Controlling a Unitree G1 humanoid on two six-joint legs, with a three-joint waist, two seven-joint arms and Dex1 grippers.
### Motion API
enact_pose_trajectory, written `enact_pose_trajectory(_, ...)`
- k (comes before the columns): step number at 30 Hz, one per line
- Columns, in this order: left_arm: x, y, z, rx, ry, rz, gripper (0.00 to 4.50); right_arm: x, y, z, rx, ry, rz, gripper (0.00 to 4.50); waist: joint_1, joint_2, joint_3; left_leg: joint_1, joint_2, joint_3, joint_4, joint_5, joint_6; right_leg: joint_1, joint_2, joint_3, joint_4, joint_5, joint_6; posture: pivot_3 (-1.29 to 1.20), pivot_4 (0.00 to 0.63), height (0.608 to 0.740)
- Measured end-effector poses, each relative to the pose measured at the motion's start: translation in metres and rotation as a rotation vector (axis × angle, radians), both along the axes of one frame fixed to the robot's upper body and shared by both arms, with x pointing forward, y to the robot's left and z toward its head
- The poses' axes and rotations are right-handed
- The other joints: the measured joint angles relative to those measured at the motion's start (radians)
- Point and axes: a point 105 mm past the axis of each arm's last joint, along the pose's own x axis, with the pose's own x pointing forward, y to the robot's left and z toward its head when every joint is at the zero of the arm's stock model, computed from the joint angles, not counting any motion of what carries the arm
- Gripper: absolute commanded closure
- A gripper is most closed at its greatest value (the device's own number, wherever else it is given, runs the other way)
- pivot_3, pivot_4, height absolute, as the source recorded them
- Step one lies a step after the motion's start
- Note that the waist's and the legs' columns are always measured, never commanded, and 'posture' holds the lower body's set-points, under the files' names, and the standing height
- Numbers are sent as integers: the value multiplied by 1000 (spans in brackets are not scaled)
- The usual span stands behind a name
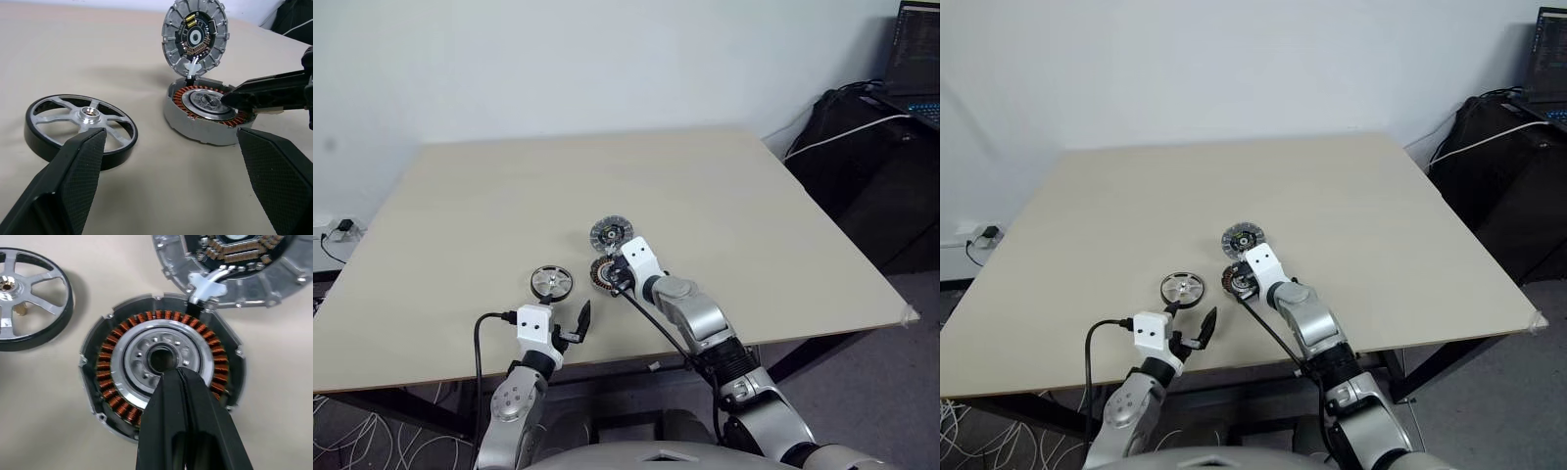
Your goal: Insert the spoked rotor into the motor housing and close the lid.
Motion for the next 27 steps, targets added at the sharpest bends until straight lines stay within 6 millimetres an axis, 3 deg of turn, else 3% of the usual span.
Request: enact_pose_trajectory(27, 0, -1, 0, -4, 0, 1, 0, 13, 21, -6, -6, -16, 40, 4485, -13, 0, 0, 1, 0, 0, 0, 0, 0, 0, 0, 0, 0, 3, -5, 0, 0, 740)
